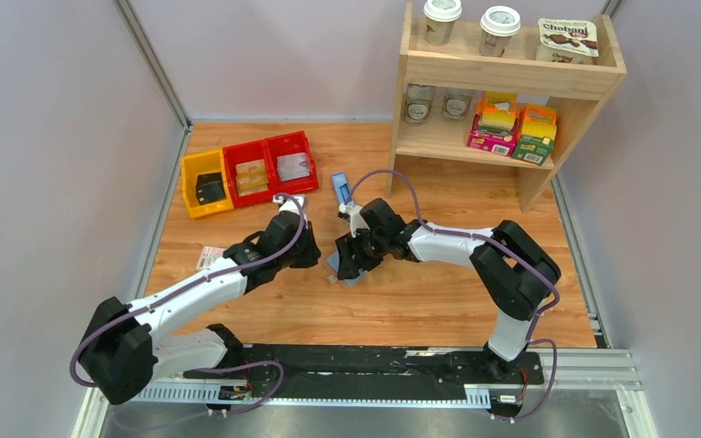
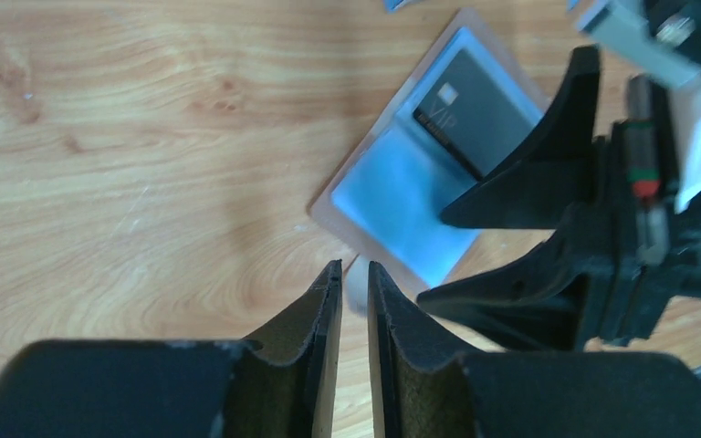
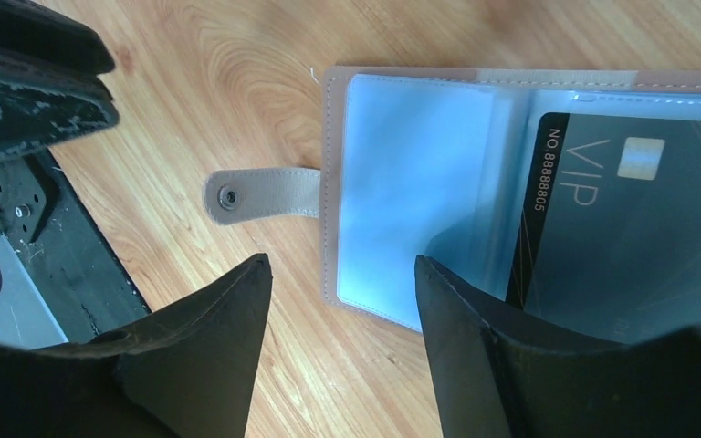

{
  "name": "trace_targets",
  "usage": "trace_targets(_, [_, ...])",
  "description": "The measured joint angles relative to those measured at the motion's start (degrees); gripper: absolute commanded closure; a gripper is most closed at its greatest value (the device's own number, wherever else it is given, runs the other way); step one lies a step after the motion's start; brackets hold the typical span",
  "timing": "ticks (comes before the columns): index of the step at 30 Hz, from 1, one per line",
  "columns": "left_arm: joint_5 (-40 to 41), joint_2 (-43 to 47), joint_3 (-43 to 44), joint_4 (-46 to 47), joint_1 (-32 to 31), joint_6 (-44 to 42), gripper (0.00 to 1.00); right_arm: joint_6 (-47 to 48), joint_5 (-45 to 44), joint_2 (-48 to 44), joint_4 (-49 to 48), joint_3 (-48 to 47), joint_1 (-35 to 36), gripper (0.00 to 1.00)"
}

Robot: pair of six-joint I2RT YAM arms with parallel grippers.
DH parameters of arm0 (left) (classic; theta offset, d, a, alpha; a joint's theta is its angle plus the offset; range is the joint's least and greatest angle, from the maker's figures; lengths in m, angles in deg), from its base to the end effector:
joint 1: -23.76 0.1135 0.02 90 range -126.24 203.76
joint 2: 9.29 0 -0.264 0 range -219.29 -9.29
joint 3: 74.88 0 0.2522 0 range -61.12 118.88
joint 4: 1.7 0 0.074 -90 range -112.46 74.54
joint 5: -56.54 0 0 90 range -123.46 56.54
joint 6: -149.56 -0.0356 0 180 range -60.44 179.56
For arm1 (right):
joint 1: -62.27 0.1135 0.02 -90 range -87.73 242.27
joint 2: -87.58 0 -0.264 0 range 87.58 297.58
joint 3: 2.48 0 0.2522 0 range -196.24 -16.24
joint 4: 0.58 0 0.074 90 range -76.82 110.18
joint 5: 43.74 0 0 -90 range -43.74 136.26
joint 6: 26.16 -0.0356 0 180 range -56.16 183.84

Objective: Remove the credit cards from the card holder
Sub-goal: Remove the credit card from the card holder.

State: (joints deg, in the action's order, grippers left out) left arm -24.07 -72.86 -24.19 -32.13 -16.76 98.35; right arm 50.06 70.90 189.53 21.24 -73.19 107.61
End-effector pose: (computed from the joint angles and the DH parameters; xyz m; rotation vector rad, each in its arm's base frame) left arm 0.1769 -0.1436 0.2188 -0.0482 2.3689 -0.5025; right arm 0.2384 0.2624 0.1560 -0.9011 2.4823 0.9343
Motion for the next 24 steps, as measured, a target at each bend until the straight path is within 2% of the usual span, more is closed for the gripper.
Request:
trace_targets(6, [-4.13,-8.39,5.03,3.85,0.0,2.54,0.77,-1.22,-0.2,-0.85,0.11,0.02,-2.08,0.34])
trace_targets(13, [-11.21,-21.46,10.32,6.05,0.0,3.23,0.81,-1.18,-9.03,-6.4,2.32,-0.11,-8.61,0.44])
trace_targets(18, [-13.9,-27.12,11.82,4.92,0.0,1.36,0.82,-1.11,-11.93,-3.52,4.33,-2.36,-11.69,0.51])
trace_targets(24, [-14.21,-30.03,12.76,2.8,0.02,-1.31,0.82,-1.31,-11.67,0.48,5.46,-2.84,-10.6,0.58])
